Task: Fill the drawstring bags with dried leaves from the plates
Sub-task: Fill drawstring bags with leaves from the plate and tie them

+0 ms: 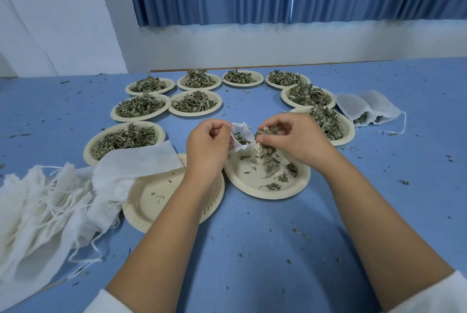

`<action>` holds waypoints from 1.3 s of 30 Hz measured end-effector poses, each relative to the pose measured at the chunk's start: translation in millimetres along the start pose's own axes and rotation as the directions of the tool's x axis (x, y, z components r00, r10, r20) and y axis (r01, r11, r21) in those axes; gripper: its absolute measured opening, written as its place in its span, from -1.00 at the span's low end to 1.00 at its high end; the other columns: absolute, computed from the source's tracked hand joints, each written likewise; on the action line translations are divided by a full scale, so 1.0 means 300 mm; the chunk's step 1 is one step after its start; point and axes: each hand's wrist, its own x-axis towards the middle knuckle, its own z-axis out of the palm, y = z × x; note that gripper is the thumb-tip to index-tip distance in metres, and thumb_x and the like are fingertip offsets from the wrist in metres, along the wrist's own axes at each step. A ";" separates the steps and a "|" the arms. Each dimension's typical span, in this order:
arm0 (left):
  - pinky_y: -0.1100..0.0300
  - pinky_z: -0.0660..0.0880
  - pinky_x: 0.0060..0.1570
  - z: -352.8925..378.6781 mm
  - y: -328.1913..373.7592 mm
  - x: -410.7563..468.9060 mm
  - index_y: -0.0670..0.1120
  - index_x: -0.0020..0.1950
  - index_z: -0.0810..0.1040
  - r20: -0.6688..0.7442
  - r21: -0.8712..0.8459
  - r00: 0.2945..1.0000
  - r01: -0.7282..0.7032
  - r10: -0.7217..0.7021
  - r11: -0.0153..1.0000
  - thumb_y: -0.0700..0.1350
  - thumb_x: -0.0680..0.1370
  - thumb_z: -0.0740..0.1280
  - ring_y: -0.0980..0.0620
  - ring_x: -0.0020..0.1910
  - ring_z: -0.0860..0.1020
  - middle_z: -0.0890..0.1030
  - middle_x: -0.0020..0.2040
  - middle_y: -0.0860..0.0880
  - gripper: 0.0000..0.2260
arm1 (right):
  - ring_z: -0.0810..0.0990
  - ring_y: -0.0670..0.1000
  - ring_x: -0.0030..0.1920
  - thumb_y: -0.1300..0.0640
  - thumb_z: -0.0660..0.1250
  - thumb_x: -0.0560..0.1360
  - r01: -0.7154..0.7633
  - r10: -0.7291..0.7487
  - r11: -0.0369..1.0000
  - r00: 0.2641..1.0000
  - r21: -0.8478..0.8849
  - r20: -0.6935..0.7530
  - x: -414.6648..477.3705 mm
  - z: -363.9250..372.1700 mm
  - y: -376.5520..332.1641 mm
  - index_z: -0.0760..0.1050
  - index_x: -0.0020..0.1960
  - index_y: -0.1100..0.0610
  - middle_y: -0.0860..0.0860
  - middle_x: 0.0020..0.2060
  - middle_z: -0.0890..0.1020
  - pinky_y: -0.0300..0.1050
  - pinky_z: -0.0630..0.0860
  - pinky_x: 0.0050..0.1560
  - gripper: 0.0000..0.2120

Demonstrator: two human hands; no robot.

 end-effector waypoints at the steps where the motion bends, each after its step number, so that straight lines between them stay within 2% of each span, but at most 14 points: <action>1: 0.03 0.63 0.00 0.000 0.001 0.000 0.03 -0.13 0.60 0.002 -0.001 1.000 0.003 -0.003 1.000 -0.12 0.60 0.31 0.12 -0.25 0.61 0.61 -0.41 0.15 -0.86 | 0.40 -0.12 -0.35 0.12 0.56 0.36 0.000 0.001 1.000 1.000 0.028 -0.019 0.000 -0.003 -0.004 0.66 -0.07 0.06 -0.05 -0.35 0.54 -0.27 0.42 -0.24 -0.83; 5: -0.05 0.63 0.01 0.003 0.006 -0.004 0.02 -0.13 0.61 0.006 -0.012 1.000 0.008 -0.008 1.000 -0.12 0.60 0.31 0.12 -0.26 0.61 0.60 -0.40 0.14 -0.86 | 0.36 -0.18 -0.43 0.14 0.55 0.38 0.029 -0.008 0.984 0.993 0.176 -0.121 -0.002 -0.008 -0.016 0.66 -0.04 0.10 -0.07 -0.40 0.49 -0.39 0.38 -0.34 -0.82; 7: -0.07 0.63 0.00 0.005 0.008 -0.007 0.02 -0.12 0.61 0.009 -0.012 1.000 0.007 -0.007 1.000 -0.11 0.60 0.31 0.16 -0.28 0.60 0.60 -0.41 0.16 -0.86 | 0.53 -0.17 -0.36 0.20 0.53 0.40 0.061 -0.011 0.949 0.987 0.308 -0.162 -0.007 0.006 -0.030 0.65 -0.04 0.10 -0.04 -0.32 0.62 -0.36 0.51 -0.24 -0.84; 9: -0.09 0.62 0.01 0.008 0.010 -0.008 0.00 -0.11 0.62 0.012 -0.023 1.000 0.007 -0.007 1.000 -0.11 0.60 0.30 0.18 -0.30 0.60 0.60 -0.41 0.16 -0.86 | 0.66 -0.09 -0.19 0.24 0.51 0.41 0.090 -0.001 0.903 0.978 0.421 -0.207 -0.013 0.033 -0.040 0.63 -0.04 0.10 0.01 -0.18 0.70 -0.28 0.59 -0.10 -0.84; 12: -0.10 0.62 0.04 0.013 0.015 -0.010 -0.02 -0.13 0.63 0.018 -0.062 1.000 0.010 -0.009 0.998 -0.13 0.60 0.32 0.17 -0.30 0.60 0.60 -0.41 0.15 -0.86 | 0.66 -0.06 -0.09 0.22 0.52 0.41 0.133 -0.017 0.897 0.963 0.421 -0.267 -0.017 0.084 -0.047 0.63 -0.05 0.06 -0.03 -0.12 0.70 -0.24 0.58 -0.04 -0.84; 16: -0.10 0.61 0.06 0.018 0.017 -0.013 -0.02 -0.13 0.62 0.019 -0.083 1.000 0.007 -0.006 0.997 -0.13 0.59 0.34 0.21 -0.35 0.58 0.60 -0.42 0.15 -0.87 | 0.59 -0.23 -0.21 0.26 0.50 0.42 0.167 -0.031 0.871 0.957 0.462 -0.288 -0.025 0.134 -0.049 0.63 -0.05 0.12 -0.13 -0.21 0.67 -0.38 0.50 -0.20 -0.85; 21: -0.02 0.63 0.03 0.017 0.011 -0.007 -0.07 -0.11 0.63 0.022 -0.156 0.999 0.047 -0.044 0.987 -0.16 0.59 0.33 0.20 -0.37 0.57 0.58 -0.44 0.11 -0.89 | 0.61 -0.23 -0.17 0.26 0.50 0.41 0.182 -0.084 0.915 0.958 0.359 -0.273 -0.030 0.144 -0.041 0.63 -0.09 0.06 -0.14 -0.20 0.68 -0.41 0.49 -0.16 -0.85; 23: 0.06 0.64 -0.03 0.017 0.008 -0.006 -0.07 -0.10 0.63 0.020 -0.176 0.999 0.053 -0.050 0.983 -0.16 0.59 0.33 0.18 -0.37 0.58 0.58 -0.43 0.10 -0.89 | 0.59 -0.21 -0.27 0.22 0.52 0.41 0.165 -0.075 0.930 0.960 0.327 -0.271 -0.031 0.140 -0.038 0.64 -0.09 0.03 -0.12 -0.20 0.69 -0.39 0.49 -0.19 -0.86; 26: 0.19 0.62 -0.15 0.017 0.005 -0.003 -0.05 -0.12 0.62 0.009 -0.178 0.999 0.053 -0.052 0.983 -0.15 0.59 0.33 0.16 -0.36 0.58 0.58 -0.44 0.10 -0.89 | 0.49 -0.13 -0.42 0.18 0.53 0.40 0.141 -0.059 0.945 0.961 0.295 -0.269 -0.032 0.134 -0.036 0.64 -0.09 0.00 -0.05 -0.18 0.69 -0.28 0.50 -0.27 -0.86; 29: 0.30 0.55 -0.29 0.015 0.005 -0.002 -0.07 -0.11 0.62 0.001 -0.218 0.998 0.069 -0.071 0.974 -0.16 0.59 0.33 0.15 -0.38 0.57 0.57 -0.44 0.10 -0.89 | 0.59 0.11 -0.32 0.19 0.54 0.39 0.143 -0.058 0.941 0.962 0.307 -0.268 -0.036 0.128 -0.044 0.64 -0.09 0.03 0.03 -0.16 0.70 -0.05 0.59 -0.14 -0.85; 31: 0.34 0.53 -0.34 0.014 0.010 -0.005 -0.08 -0.11 0.62 -0.007 -0.252 0.997 0.078 -0.083 0.965 -0.19 0.59 0.33 0.16 -0.40 0.56 0.56 -0.45 0.09 -0.89 | 0.63 0.02 -0.30 0.20 0.54 0.39 0.154 -0.071 0.933 0.965 0.326 -0.253 -0.040 0.123 -0.050 0.63 -0.10 0.04 0.04 -0.16 0.70 -0.08 0.60 -0.14 -0.85; 33: 0.34 0.53 -0.35 0.013 0.014 -0.006 -0.09 -0.13 0.62 -0.015 -0.265 0.996 0.081 -0.088 0.961 -0.20 0.58 0.32 0.16 -0.40 0.55 0.56 -0.46 0.09 -0.88 | 0.63 -0.02 -0.32 0.20 0.55 0.38 0.160 -0.093 0.938 0.971 0.307 -0.222 -0.043 0.120 -0.051 0.63 -0.12 0.03 0.03 -0.18 0.70 -0.07 0.60 -0.16 -0.85; 36: 0.25 0.57 -0.29 0.012 0.017 -0.005 -0.08 -0.13 0.62 -0.024 -0.238 0.996 0.073 -0.081 0.969 -0.19 0.59 0.31 0.12 -0.38 0.56 0.55 -0.46 0.10 -0.87 | 0.53 0.17 -0.40 0.19 0.55 0.38 0.149 -0.105 0.956 0.978 0.251 -0.180 -0.046 0.126 -0.047 0.63 -0.13 -0.01 0.09 -0.15 0.68 0.03 0.54 -0.26 -0.84; 39: 0.11 0.63 -0.11 0.014 0.017 -0.006 -0.08 -0.09 0.62 -0.014 -0.166 0.999 0.050 -0.053 0.985 -0.17 0.59 0.31 0.14 -0.35 0.58 0.57 -0.45 0.11 -0.88 | 0.48 0.23 -0.44 0.18 0.53 0.40 0.130 -0.101 0.970 0.984 0.204 -0.147 -0.042 0.134 -0.037 0.65 -0.12 0.00 0.03 -0.17 0.68 0.02 0.50 -0.29 -0.87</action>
